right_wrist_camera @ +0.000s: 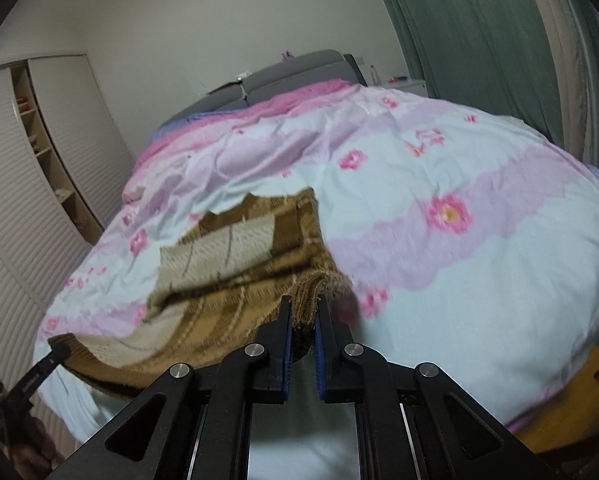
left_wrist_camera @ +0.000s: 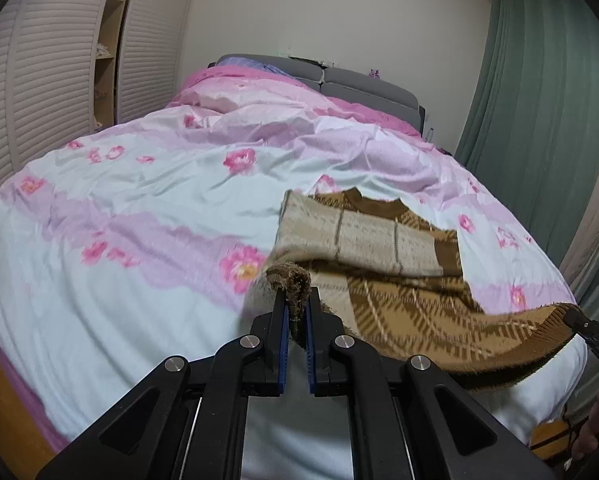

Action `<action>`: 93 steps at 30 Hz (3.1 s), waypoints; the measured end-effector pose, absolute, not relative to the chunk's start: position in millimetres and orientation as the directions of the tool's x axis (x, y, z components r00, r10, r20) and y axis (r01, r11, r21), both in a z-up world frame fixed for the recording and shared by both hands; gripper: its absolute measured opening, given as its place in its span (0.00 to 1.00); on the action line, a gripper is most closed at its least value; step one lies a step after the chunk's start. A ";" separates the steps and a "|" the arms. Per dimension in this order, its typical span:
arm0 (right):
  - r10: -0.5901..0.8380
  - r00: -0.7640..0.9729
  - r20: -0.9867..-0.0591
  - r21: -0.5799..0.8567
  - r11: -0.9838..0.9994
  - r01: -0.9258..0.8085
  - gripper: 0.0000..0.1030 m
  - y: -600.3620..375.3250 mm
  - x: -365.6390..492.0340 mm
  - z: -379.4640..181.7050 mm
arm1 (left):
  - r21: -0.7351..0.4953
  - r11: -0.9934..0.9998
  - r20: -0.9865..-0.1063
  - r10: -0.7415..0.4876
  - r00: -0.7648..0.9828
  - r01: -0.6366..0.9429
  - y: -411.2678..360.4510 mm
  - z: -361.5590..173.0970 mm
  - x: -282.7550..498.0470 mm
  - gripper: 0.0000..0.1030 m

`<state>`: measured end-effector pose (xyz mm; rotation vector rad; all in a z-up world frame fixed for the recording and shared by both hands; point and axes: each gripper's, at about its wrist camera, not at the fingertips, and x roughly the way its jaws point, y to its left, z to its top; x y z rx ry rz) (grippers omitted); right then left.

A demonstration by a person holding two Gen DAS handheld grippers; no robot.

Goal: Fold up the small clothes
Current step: 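Grasp the ribbed hem with both grippers and lift it, then fold the hem over toward the collar with both grippers and release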

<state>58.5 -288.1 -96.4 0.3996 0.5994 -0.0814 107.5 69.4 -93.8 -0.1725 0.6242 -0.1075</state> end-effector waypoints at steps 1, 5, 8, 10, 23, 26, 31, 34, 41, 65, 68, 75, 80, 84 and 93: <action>0.041 0.832 -0.554 0.346 0.920 0.185 0.09 -288.8 64.1 -92.4 | -0.195 0.980 -0.564 -0.151 0.812 0.047 69.2 -91.2 113.6 0.09; 0.037 0.859 -0.511 0.351 0.921 0.169 0.09 -291.0 91.2 -77.0 | -0.206 0.978 -0.533 -0.146 0.834 0.039 67.3 -80.1 148.2 0.09; 0.029 0.872 -0.489 0.353 0.921 0.167 0.09 -293.2 120.6 -70.4 | -0.214 0.976 -0.522 -0.139 0.841 0.029 65.5 -75.8 178.6 0.09; 0.023 0.877 -0.480 0.359 0.917 0.172 0.09 -295.2 141.2 -69.2 | -0.221 0.975 -0.518 -0.134 0.845 0.019 63.5 -74.4 208.3 0.09; -0.009 0.829 -0.559 0.361 0.897 0.254 0.09 -315.9 321.4 -108.7 | -0.198 0.980 -0.601 -0.097 0.793 -0.030 44.1 -117.9 391.8 0.09; -0.001 0.800 -0.600 0.361 0.892 0.271 0.09 -320.0 353.7 -129.4 | -0.183 0.982 -0.636 -0.085 0.767 -0.043 40.1 -138.8 419.3 0.09; 0.012 0.745 -0.667 0.345 0.891 0.295 0.10 -325.1 390.7 -160.1 | -0.161 0.986 -0.672 -0.073 0.737 -0.049 34.7 -166.3 446.2 0.11; -0.024 0.740 -0.672 0.307 0.901 0.308 0.21 -326.2 398.3 -167.5 | -0.145 0.988 -0.672 -0.063 0.738 -0.047 32.9 -166.0 451.1 0.18; -0.109 0.770 -0.629 0.198 0.935 0.294 0.41 -316.2 378.3 -143.1 | -0.081 0.996 -0.651 -0.027 0.758 -0.035 37.0 -145.7 424.6 0.48; -0.041 0.693 -0.720 -0.173 0.977 -0.122 0.63 -206.7 377.3 -177.9 | 0.017 0.934 -0.778 -0.212 0.591 0.356 -28.3 -183.5 428.0 0.53; -0.056 0.688 -0.724 -0.159 0.983 -0.087 0.65 -212.9 389.1 -190.1 | -0.004 0.951 -0.778 -0.197 0.596 0.310 -20.5 -190.8 446.3 0.52; -0.052 0.632 -0.774 -0.050 0.999 0.021 0.66 -243.8 428.1 -203.7 | -0.011 0.968 -0.770 -0.167 0.615 0.249 -13.4 -196.5 468.0 0.53; -0.044 0.683 -0.729 -0.034 0.999 0.027 0.66 -240.5 400.9 -183.0 | 0.012 0.972 -0.737 -0.151 0.658 0.236 -8.2 -172.9 436.2 0.52; -0.010 0.728 -0.685 0.018 0.999 0.031 0.66 -239.4 355.1 -162.4 | -0.016 0.969 -0.707 -0.186 0.682 0.247 1.8 -152.5 390.2 0.52; -0.079 0.706 -0.704 -0.106 0.994 0.005 0.66 -221.5 295.3 -178.3 | -0.015 0.976 -0.752 -0.155 0.641 0.218 18.8 -182.3 334.1 0.53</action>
